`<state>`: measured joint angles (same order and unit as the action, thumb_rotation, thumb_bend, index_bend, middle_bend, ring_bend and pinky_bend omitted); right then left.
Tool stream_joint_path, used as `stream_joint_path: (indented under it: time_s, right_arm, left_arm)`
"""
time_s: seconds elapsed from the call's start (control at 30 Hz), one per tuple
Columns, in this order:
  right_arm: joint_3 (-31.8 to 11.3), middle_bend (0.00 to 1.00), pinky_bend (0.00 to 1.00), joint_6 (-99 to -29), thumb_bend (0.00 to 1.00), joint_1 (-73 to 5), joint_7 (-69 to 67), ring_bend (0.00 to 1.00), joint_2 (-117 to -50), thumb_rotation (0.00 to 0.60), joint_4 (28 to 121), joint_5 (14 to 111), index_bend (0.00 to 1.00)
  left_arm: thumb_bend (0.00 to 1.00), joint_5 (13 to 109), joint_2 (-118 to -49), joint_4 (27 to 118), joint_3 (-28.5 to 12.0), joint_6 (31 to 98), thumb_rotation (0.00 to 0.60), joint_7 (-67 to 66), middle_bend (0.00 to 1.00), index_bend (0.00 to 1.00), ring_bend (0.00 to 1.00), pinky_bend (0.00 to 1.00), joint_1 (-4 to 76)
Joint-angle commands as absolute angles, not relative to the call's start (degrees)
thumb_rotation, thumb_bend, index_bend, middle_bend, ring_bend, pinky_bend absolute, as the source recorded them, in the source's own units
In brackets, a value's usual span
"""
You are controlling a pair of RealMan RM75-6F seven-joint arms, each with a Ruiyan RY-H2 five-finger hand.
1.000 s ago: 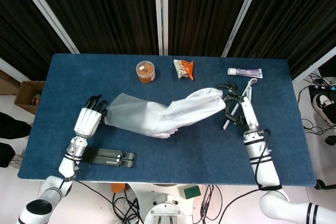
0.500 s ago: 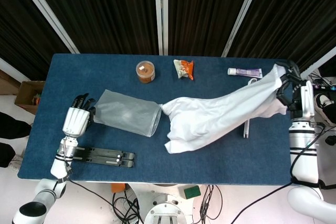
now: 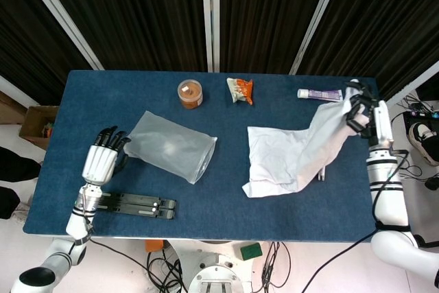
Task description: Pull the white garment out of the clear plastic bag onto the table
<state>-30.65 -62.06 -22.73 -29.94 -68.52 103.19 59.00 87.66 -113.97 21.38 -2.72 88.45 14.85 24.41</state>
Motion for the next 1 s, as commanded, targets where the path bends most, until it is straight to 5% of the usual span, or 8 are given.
stream_joint_path:
  time_s: [0.03, 0.2, 0.33, 0.53, 0.73, 1.0]
  right_arm:
    - [-24.7, 0.14, 0.00, -56.2, 0.63, -27.5, -22.2, 0.00, -71.6, 0.600, 100.7, 61.6, 0.45]
    - [-18.5, 0.02, 0.00, -43.0, 0.38, -34.3, -12.1, 0.00, -70.4, 0.600, 100.9, 59.3, 0.08]
    - [-16.7, 0.00, 0.00, -38.6, 0.20, -37.4, -7.7, 0.00, -67.2, 0.600, 103.2, 57.5, 0.00]
    - [-16.6, 0.00, 0.00, -49.8, 0.18, -30.9, -10.7, 0.00, -63.6, 0.600, 107.8, 66.7, 0.00]
    - [-11.2, 0.05, 0.00, -65.9, 0.30, -20.6, -5.7, 0.00, -58.0, 0.600, 107.5, 77.0, 0.02]
    - [-4.0, 0.05, 0.00, -80.1, 0.31, -8.8, -4.5, 0.00, -55.5, 0.600, 104.0, 83.2, 0.06]
  left_arm:
    - [0.21, 89.0, -111.0, 27.4, -2.0, 92.0, 0.600, 13.4, 0.22, 0.23, 0.13, 0.20, 23.3]
    - [0.19, 90.2, -104.5, 39.6, -1.7, 95.9, 0.600, 11.0, 0.22, 0.22, 0.13, 0.20, 21.8]
    - [0.19, 90.4, -97.4, 50.8, -1.4, 96.9, 0.600, 7.7, 0.22, 0.22, 0.13, 0.20, 20.0]
    - [0.18, 89.1, -85.1, 66.0, 0.1, 95.8, 0.600, 1.5, 0.22, 0.22, 0.13, 0.20, 16.2]
    - [0.18, 84.9, -72.2, 81.2, 3.2, 92.2, 0.600, -3.4, 0.22, 0.24, 0.13, 0.20, 11.5]
    - [0.18, 85.5, -65.0, 88.0, 5.8, 97.9, 0.600, -2.3, 0.22, 0.24, 0.13, 0.19, 3.8]
